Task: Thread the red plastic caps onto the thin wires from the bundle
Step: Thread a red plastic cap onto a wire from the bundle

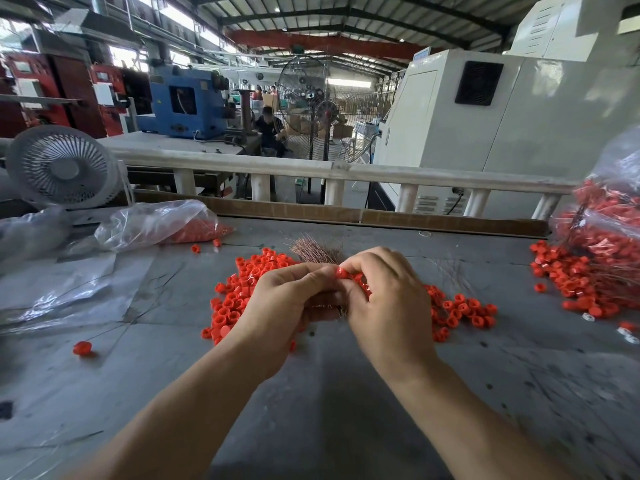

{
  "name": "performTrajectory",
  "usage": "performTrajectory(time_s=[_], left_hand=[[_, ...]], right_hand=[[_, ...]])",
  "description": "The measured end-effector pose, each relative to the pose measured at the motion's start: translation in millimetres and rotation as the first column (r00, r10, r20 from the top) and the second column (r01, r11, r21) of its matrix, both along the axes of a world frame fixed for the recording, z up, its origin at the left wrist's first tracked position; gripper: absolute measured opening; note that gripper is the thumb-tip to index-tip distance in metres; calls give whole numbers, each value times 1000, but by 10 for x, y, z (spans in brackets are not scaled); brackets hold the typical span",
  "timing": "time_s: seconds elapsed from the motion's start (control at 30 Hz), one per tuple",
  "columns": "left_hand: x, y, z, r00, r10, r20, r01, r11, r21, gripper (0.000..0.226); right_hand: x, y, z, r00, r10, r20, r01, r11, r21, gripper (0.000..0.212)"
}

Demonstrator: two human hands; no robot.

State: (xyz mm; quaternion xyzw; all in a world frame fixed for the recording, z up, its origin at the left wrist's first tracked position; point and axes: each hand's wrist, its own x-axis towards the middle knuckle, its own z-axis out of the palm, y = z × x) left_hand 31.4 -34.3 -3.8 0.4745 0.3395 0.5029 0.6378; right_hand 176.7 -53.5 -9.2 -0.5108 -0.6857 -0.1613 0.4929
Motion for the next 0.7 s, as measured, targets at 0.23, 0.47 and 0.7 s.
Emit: performTrajectory(time_s=[0.23, 0.47, 0.7], left_hand=[[-9, 1, 12, 999, 16, -32, -16, 1000, 20, 21], [-13, -16, 11, 993, -23, -116, 24, 1000, 9, 37], [15, -12, 10, 997, -22, -74, 21, 1000, -16, 50]], right_hand=[[38, 36, -2, 999, 35, -35, -34, 999, 28, 14], [55, 21, 24, 987, 121, -105, -124, 992, -25, 9], [-23, -43, -2, 974, 200, -103, -209, 975, -80, 11]])
